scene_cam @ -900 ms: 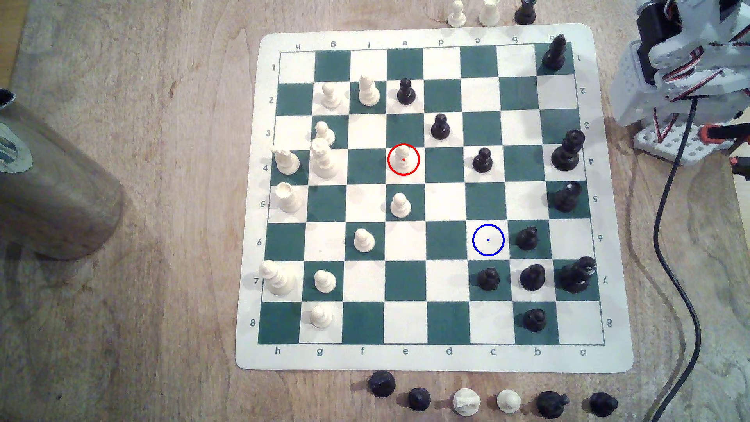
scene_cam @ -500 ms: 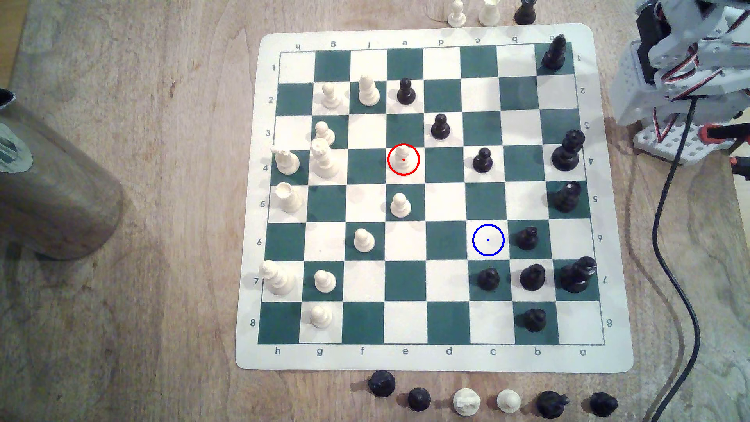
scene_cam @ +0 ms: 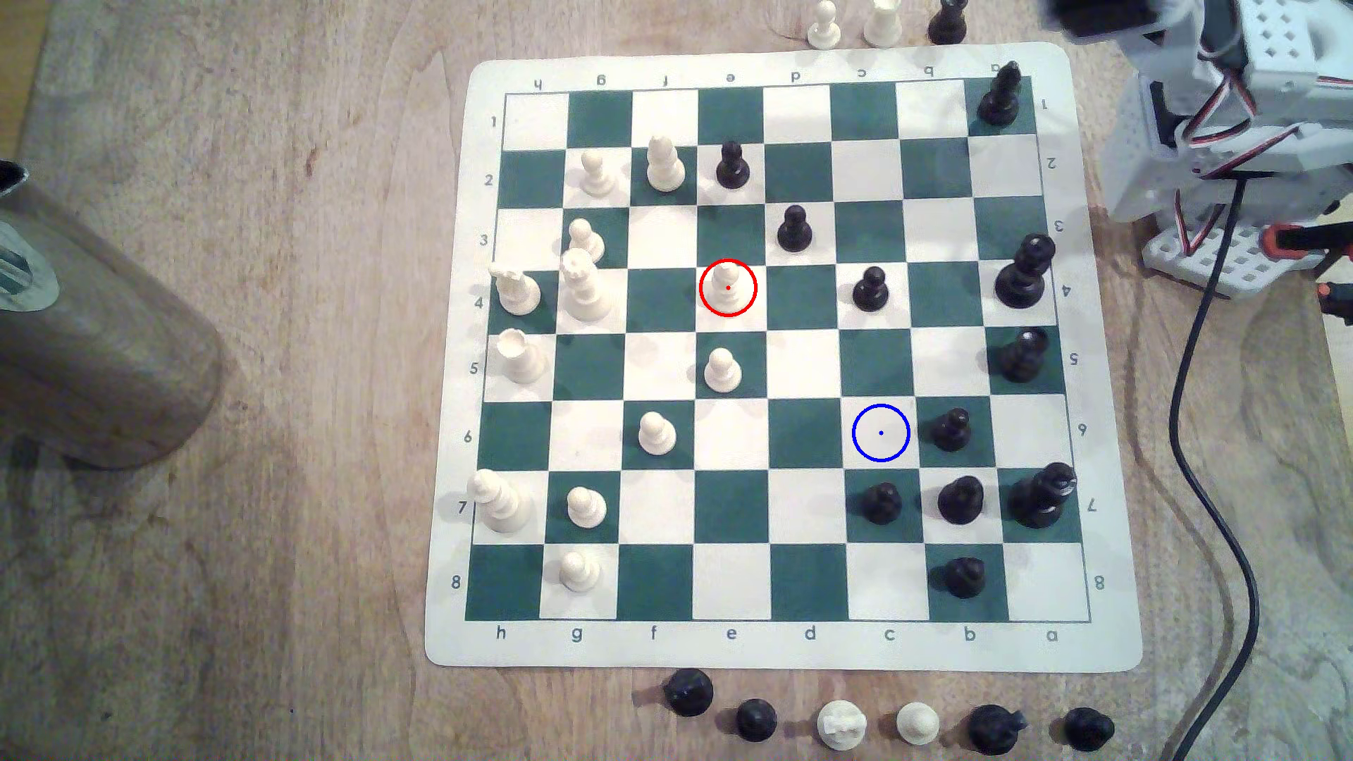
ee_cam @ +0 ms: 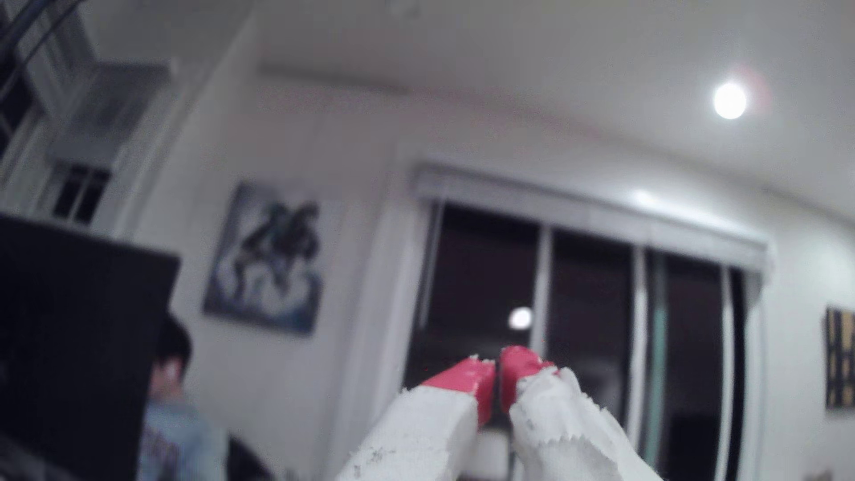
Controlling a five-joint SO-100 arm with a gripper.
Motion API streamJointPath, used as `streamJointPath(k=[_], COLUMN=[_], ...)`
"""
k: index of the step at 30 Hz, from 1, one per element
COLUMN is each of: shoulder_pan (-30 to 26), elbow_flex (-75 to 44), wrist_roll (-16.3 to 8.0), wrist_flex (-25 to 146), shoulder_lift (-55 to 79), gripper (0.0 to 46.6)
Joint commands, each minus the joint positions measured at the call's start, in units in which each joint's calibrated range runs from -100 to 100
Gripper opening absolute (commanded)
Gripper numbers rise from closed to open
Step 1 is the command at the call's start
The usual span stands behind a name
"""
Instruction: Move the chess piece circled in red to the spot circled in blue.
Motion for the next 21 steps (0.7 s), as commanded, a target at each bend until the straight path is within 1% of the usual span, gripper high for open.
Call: streamJointPath(k=[1, 3, 4, 5, 7, 8, 11, 12, 13, 14, 15, 16, 19, 21], shoulder_pan=[1.02, 1.42, 1.57, 1.42, 0.87, 0.01, -2.96, -3.82, -5.62, -6.25, -6.64, -7.19, -7.81, -8.60], elbow_flex=[-8.44, -9.71, -11.34, -12.16, -16.69, -22.41, -30.20, -31.83, -33.92, -34.64, -35.10, -35.64, -37.27, -38.45], wrist_roll=[-0.24, -0.10, 1.32, 1.86, 1.51, 1.66, 2.05, 1.81, 1.17, 0.59, 0.05, -0.93, -2.93, -5.03], wrist_flex=[22.98, 27.16, 31.01, 32.40, 39.85, 48.13, 58.77, 60.41, 62.79, 63.28, 63.61, 63.77, 64.59, 64.75], shoulder_lift=[0.06, 0.06, 0.39, 0.56, 2.60, 6.93, 15.25, 17.03, 20.17, 21.79, 23.31, 25.78, 30.28, 35.20], gripper=[2.7, 5.6, 6.6, 7.0, 7.0, 6.7, 6.5, 6.5, 6.7, 7.0, 8.3, 9.7, 10.2, 10.2])
